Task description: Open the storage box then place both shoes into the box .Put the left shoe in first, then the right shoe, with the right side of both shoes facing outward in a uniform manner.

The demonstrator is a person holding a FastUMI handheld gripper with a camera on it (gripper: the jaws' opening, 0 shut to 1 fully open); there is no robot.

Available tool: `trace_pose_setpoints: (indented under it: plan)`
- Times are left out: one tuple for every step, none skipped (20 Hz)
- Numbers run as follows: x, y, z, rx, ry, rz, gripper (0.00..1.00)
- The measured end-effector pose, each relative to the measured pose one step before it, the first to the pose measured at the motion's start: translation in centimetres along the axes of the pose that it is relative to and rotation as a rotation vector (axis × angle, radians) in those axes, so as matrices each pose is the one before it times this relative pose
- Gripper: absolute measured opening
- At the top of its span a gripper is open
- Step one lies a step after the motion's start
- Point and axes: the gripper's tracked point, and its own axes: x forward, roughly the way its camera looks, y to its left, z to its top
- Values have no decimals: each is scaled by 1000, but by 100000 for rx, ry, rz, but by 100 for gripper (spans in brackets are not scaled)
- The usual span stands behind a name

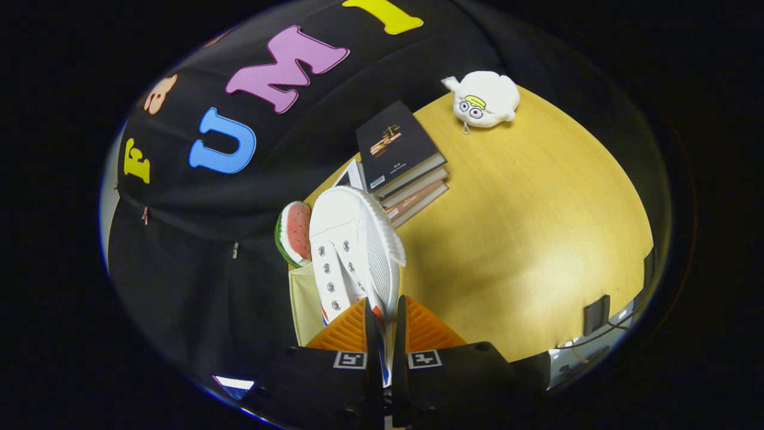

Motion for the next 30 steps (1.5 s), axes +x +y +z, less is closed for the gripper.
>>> trace_pose_setpoints:
  plan:
    - [385, 1302, -616, -795, 6, 489, 10]
    - [516, 1242, -682, -433, 34, 421, 10]
    - [752, 1889, -1027, -525, 313, 591, 10]
    - [568, 1114, -712, -394, 10, 537, 10]
    - [670, 962, -749, -708, 674, 262, 10]
    - [700, 775, -605, -608, 164, -212, 10]
    - [735, 639, -639, -613, 536, -509, 10]
    - [765, 561, -529, -333, 413, -580, 10]
    - [680, 582, -487, -340, 376, -357, 10]
    - [678, 465, -496, -321, 364, -537, 10]
    - [636, 294, -391, -628, 377, -823, 10]
    - [560, 189, -334, -402, 151, -1034, 10]
    - [506, 179, -298, -426, 211, -865, 10]
    - [493, 145, -161, 51, 45, -726, 10]
    - [319, 175, -296, 496, 208, -569, 10]
    - [325, 59, -294, 638, 355, -462, 10]
    - [343, -16, -97, 606, 249, -677, 11]
    - [129, -14, -72, -58, -55, -548, 11]
    - [268, -154, -181, -1313, 142, -866, 15]
    - [10, 401, -264, -1214, 381, 1427, 16]
    - [-950, 591, 89, 188, -706, 2735, 25]
    - [373, 619, 322, -171, -1624, 1527, 49]
    - [-174, 452, 426, -1450, -2355, 1405, 74]
    - [-926, -233, 967, -2851, -2808, -1080, 99]
    - [-427, -195, 770, -3101, -3327, -1046, 99]
    - [-552, -248, 778, -2717, -3143, -1086, 99]
    - [-753, -144, 818, -2141, -3549, -919, 99]
    - [-692, -226, 1017, -1629, -4116, -763, 99]
    - [-762, -153, 958, -1432, -4119, -601, 99]
    - [-673, -345, 1007, -1439, -3914, -901, 99]
